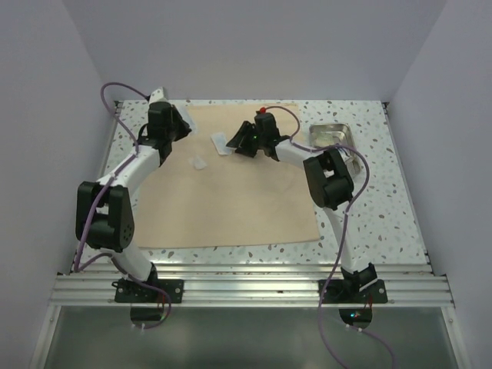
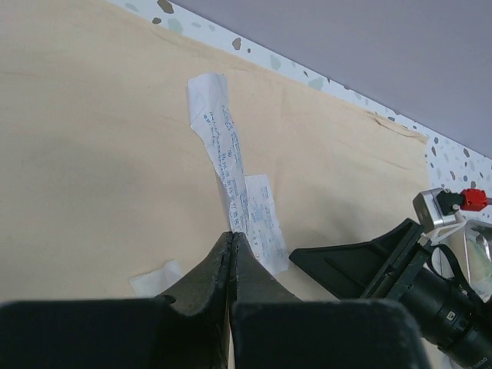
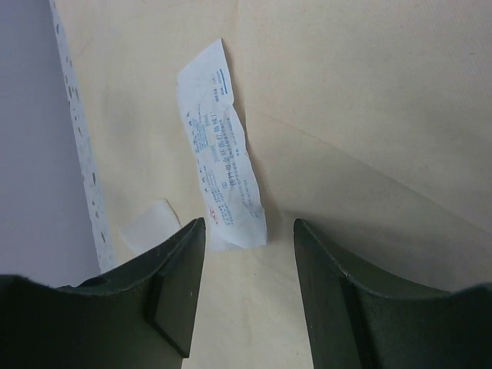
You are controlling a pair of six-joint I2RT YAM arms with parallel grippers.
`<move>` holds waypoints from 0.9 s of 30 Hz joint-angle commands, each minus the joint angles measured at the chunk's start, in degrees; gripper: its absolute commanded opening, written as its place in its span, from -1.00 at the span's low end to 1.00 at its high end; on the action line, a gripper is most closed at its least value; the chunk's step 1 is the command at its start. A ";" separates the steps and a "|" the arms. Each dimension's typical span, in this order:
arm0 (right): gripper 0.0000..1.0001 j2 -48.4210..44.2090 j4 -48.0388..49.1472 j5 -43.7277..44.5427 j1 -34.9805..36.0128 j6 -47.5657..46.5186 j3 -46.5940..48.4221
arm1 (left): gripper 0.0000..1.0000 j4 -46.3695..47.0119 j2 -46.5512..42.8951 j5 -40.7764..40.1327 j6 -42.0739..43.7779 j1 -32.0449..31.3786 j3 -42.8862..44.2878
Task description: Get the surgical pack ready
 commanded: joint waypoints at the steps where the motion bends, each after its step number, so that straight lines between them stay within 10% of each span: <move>1: 0.07 2.52 -0.02 -1.13 1.17 0.84 3.50 | -1.00 -0.88 -2.83 -1.70 2.50 0.95 -1.76; 11: -0.19 6.48 0.07 -1.48 2.49 3.21 6.84 | -1.00 -3.34 -6.00 -2.05 3.83 1.83 -2.20; 17: -0.96 7.36 -2.13 -1.57 2.49 2.51 10.18 | -1.00 -2.55 -7.32 -0.30 4.18 1.83 -2.73; 27: -1.00 -12.73 -2.13 1.60 -2.25 -2.15 -3.51 | -1.00 3.69 -6.80 8.32 4.09 -1.59 -3.62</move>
